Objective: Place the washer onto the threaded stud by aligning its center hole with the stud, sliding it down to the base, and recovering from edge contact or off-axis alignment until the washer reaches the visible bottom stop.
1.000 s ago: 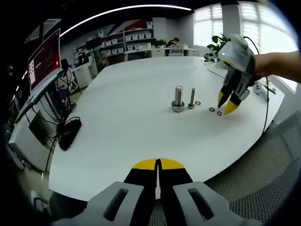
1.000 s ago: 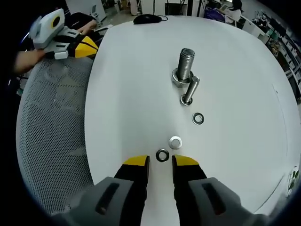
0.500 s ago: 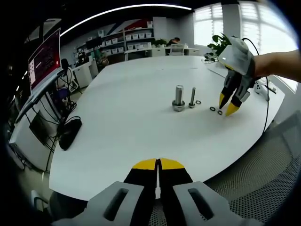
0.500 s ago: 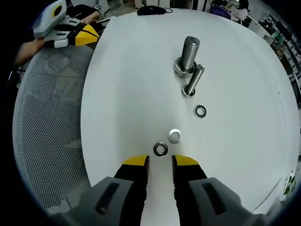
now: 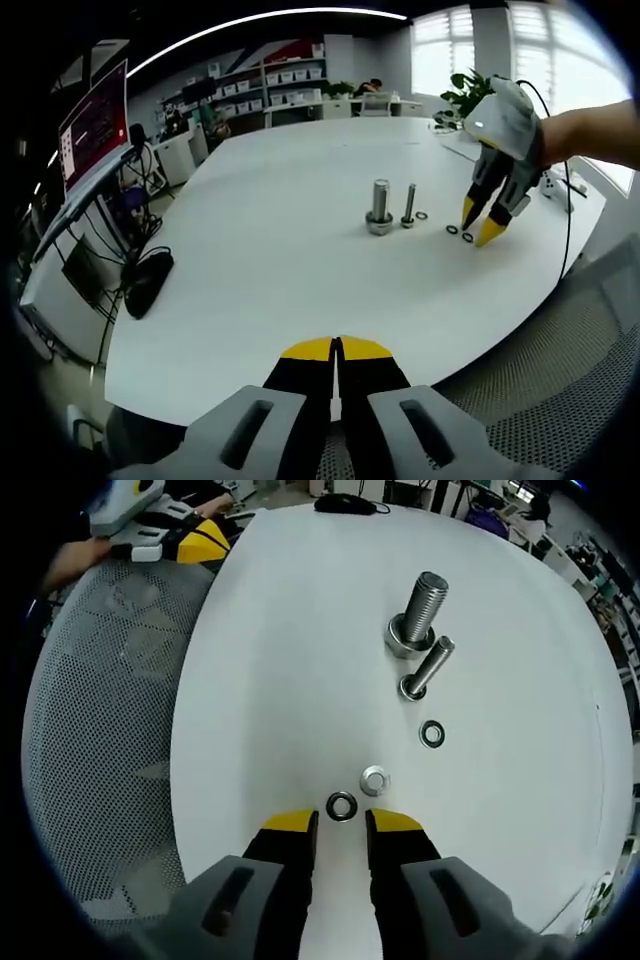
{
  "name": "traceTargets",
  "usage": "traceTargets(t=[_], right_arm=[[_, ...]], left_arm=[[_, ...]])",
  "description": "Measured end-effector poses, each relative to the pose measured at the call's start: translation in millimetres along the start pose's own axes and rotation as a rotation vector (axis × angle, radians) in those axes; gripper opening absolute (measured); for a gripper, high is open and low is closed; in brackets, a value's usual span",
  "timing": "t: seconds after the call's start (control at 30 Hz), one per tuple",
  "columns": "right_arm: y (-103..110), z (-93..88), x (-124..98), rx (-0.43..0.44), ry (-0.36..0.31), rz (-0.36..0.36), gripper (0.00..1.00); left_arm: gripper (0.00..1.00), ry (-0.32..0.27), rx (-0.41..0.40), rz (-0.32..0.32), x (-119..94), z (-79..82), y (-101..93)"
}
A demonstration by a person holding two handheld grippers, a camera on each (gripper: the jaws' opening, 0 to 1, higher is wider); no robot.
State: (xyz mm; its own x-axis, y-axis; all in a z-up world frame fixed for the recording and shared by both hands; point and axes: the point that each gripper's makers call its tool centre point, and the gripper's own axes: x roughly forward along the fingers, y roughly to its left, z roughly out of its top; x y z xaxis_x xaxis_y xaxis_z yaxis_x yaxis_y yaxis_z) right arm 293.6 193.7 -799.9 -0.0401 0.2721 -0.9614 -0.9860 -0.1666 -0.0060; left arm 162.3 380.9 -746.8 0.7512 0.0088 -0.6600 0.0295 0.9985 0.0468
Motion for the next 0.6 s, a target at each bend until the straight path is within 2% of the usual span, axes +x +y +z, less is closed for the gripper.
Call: traceTargets(t=[0.3,0.6], right_arm=[[0.4,4.0,1.6,-0.05,0.081,0.007,0.2],[-1.5,4.3,2.5,-0.062,0.083,0.003,0.15]], left_arm=[[0.0,0.001,-0.002,0.002,0.0,-0.2,0.5],[0.0,-0.007,-0.007,0.004,-0.2,0.8,1.0]])
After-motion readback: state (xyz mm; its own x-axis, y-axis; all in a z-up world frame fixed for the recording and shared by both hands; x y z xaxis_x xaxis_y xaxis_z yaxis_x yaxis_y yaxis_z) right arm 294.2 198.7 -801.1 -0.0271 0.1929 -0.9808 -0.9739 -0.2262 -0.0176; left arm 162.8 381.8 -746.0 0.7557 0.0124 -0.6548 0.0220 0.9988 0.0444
